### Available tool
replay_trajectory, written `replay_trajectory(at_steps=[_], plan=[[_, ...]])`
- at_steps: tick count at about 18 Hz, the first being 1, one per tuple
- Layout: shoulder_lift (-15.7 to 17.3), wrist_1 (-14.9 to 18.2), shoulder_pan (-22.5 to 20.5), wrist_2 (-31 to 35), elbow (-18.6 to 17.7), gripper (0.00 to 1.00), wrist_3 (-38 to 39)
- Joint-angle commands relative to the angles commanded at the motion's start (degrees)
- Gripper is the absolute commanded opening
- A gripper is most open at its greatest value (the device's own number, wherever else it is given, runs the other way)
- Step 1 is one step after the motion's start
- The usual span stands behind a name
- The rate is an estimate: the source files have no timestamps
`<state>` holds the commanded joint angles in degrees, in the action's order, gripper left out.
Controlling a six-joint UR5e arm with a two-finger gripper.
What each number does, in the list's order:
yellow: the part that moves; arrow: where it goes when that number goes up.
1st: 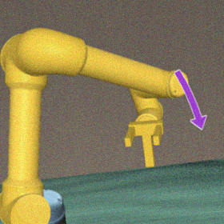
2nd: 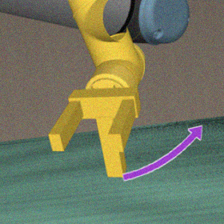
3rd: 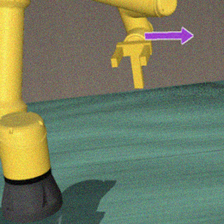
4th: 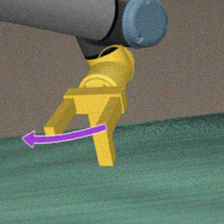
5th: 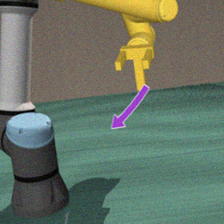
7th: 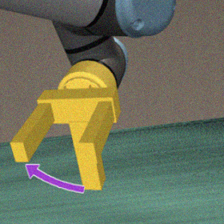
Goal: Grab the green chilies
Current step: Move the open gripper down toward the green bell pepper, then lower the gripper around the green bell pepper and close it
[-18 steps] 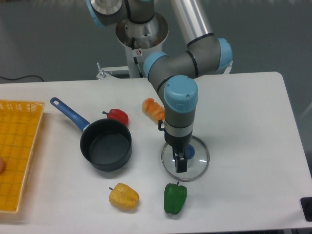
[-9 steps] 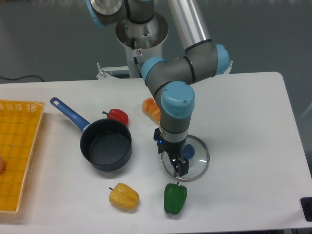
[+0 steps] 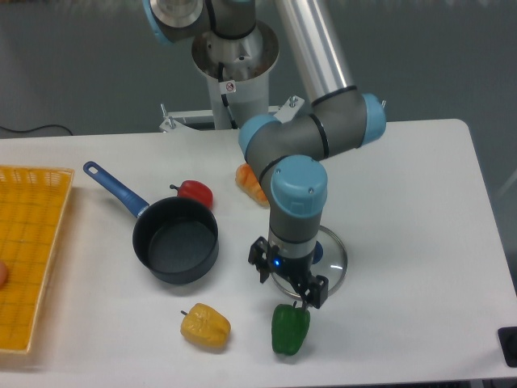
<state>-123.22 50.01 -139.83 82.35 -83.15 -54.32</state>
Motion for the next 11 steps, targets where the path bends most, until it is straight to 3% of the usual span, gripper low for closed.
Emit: replay_trajectory(at_steps=[11], plan=[[-4.3, -1.6, -0.7, 1.0, 1.9, 1.0, 2.8]])
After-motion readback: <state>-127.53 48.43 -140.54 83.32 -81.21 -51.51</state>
